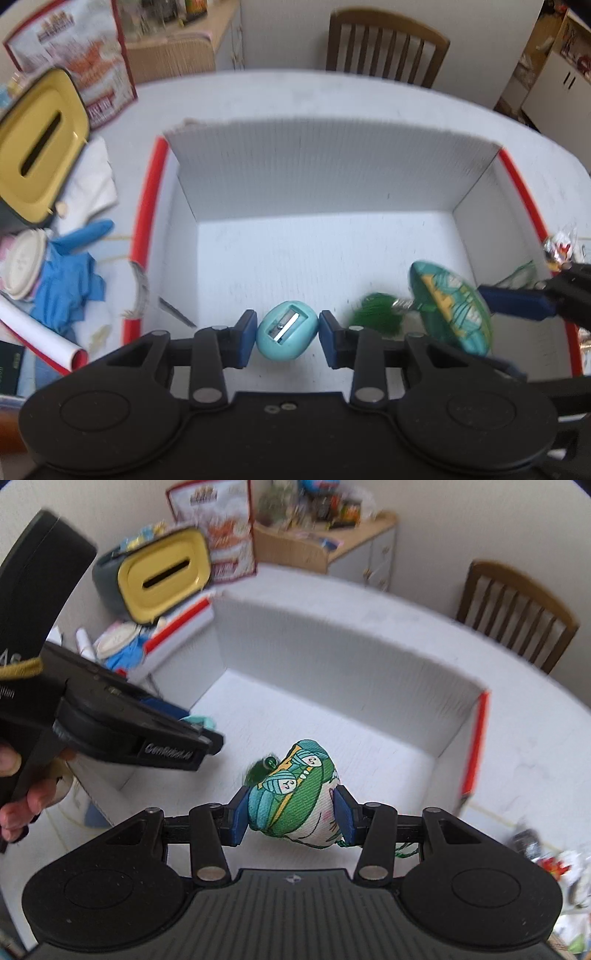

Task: Organize objects
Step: 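Carry both held items over the red-and-white box with both tools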

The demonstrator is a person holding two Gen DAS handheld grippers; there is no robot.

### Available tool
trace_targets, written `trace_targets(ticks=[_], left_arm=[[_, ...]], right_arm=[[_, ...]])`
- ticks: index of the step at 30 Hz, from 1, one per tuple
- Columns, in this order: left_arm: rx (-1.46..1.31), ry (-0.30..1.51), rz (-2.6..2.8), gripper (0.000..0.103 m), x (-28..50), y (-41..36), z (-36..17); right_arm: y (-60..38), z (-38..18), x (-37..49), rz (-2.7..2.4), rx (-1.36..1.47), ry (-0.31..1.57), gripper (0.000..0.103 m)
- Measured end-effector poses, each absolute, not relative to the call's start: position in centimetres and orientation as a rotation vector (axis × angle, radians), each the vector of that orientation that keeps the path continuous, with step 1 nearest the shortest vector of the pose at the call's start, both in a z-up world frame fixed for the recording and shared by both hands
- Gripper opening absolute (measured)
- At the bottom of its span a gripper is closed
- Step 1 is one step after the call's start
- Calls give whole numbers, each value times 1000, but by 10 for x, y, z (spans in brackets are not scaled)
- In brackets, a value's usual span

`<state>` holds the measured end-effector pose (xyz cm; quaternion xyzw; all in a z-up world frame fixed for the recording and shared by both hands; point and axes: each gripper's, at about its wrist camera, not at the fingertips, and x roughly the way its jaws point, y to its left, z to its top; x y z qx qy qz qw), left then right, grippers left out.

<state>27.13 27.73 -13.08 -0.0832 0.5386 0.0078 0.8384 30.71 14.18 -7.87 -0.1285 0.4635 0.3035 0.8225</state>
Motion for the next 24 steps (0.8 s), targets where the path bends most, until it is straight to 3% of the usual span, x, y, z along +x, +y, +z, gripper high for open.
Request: trace_targets(ticks=[16,22,24], left_arm=[[-157,1405,-47,36,294,277,-165],[-158,1414,-46,42,292,277,-165],[-173,1403,-47,49,291,279,-163]], right_arm=[[148,-105,323,643,-232,1167,50],[144,-104,324,640,-218,1162,52],[141,-102,323,644,-209,1152,54]])
